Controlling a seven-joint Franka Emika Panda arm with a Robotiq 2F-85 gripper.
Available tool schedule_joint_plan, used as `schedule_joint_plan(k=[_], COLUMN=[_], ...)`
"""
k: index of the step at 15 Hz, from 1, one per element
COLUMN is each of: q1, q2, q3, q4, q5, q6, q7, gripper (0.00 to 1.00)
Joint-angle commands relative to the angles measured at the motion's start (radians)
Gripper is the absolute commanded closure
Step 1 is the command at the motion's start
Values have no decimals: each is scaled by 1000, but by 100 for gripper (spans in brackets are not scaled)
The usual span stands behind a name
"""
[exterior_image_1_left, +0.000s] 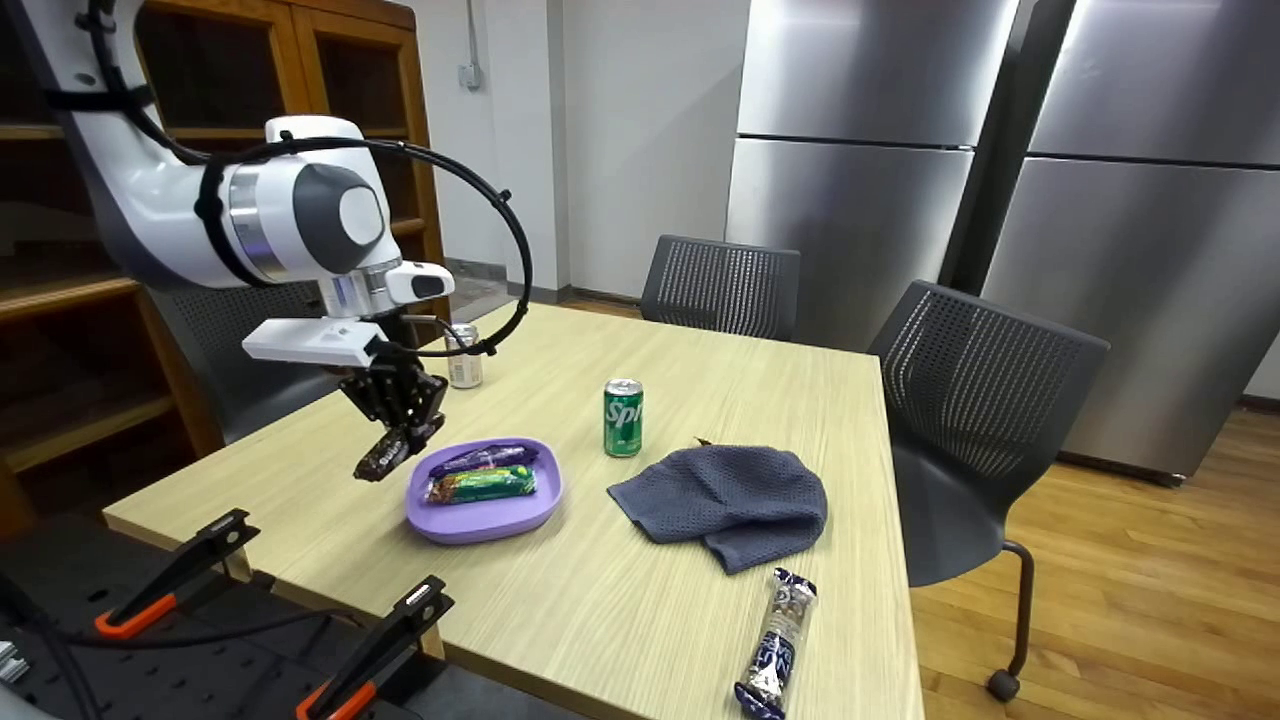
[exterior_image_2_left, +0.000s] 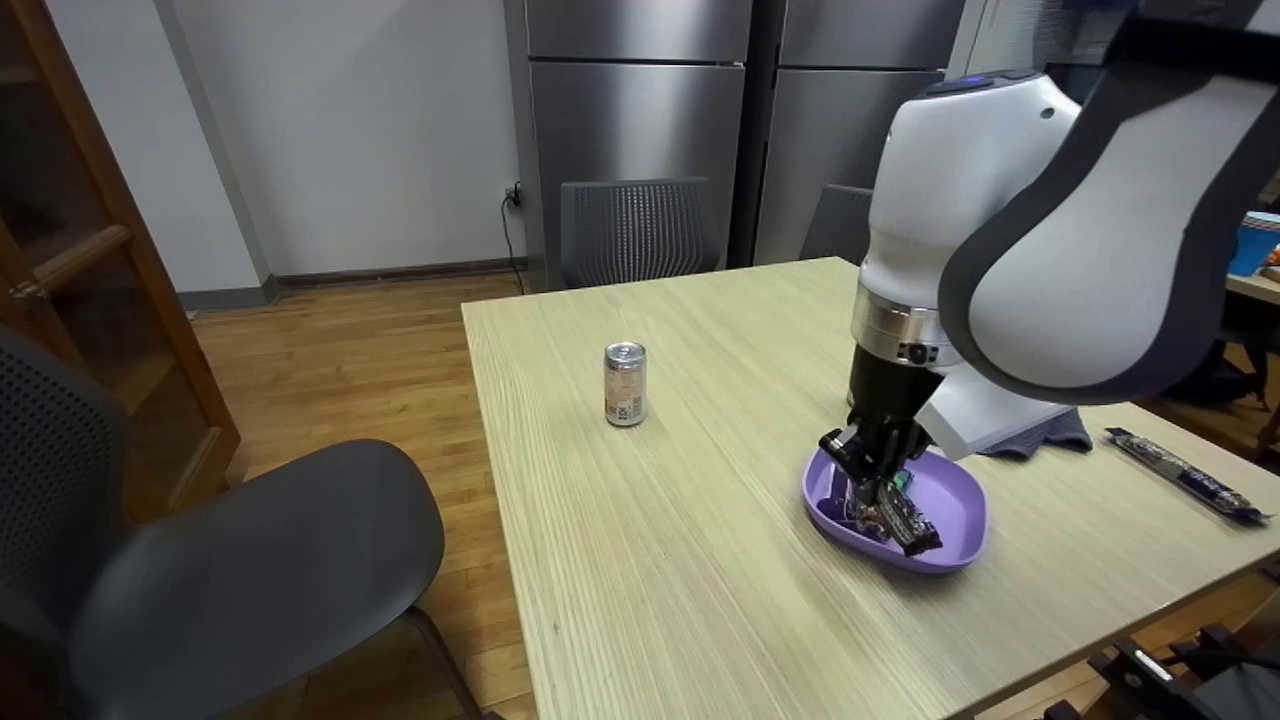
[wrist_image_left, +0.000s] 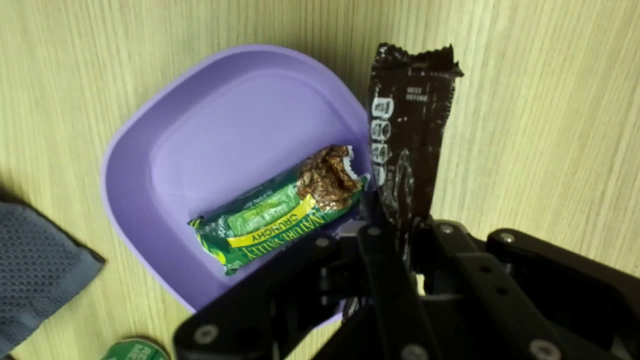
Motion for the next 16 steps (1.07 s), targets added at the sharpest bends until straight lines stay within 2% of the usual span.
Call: schedule_joint_plan(k=[1,8,12,16], q1=[3,-72,-182,-255], q2=[-49,-41,-22,-3], q3=[-39,-46,12,50], q4=[-71,-134,-136,-117], q5=[4,95,168,218], q6=[39,115,150,154], q7=[34,-5,-30,-30], gripper=[96,96,96,96])
